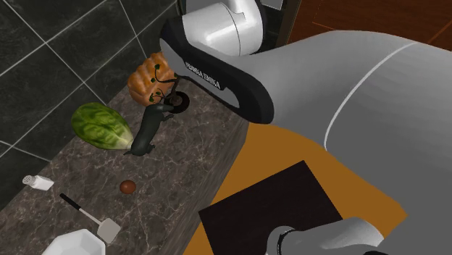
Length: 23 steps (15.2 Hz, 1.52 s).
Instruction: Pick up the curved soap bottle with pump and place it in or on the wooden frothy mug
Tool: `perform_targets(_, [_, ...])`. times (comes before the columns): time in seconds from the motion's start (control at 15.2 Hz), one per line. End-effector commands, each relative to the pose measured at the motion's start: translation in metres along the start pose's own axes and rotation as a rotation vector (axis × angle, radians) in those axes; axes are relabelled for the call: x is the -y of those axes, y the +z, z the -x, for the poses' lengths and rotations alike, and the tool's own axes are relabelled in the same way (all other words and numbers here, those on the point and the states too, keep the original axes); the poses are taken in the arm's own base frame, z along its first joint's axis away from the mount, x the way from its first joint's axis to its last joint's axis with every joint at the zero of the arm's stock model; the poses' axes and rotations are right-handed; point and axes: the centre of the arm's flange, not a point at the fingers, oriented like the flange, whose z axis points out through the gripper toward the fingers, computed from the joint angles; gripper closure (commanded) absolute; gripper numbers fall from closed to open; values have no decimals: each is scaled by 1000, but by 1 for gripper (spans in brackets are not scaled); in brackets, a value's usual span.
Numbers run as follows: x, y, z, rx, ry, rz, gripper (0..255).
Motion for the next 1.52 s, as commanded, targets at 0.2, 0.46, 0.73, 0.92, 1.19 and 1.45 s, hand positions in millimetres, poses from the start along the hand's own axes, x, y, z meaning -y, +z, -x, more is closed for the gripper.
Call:
perform_targets(0.2, [-46,-15,-23,0,0,0,255])
perform_targets(0.46, [-93,-26,-44,0,0,0,255])
perform_targets(0.73, [-140,-37,-66,0,0,0,255])
perform_targets(0.92, [-151,-30,-66,0,0,0,255])
perform_targets(1.19, [-152,-10,-57,0,0,0,255])
perform_targets(1.45, [-153,9,-48,0,0,0,255])
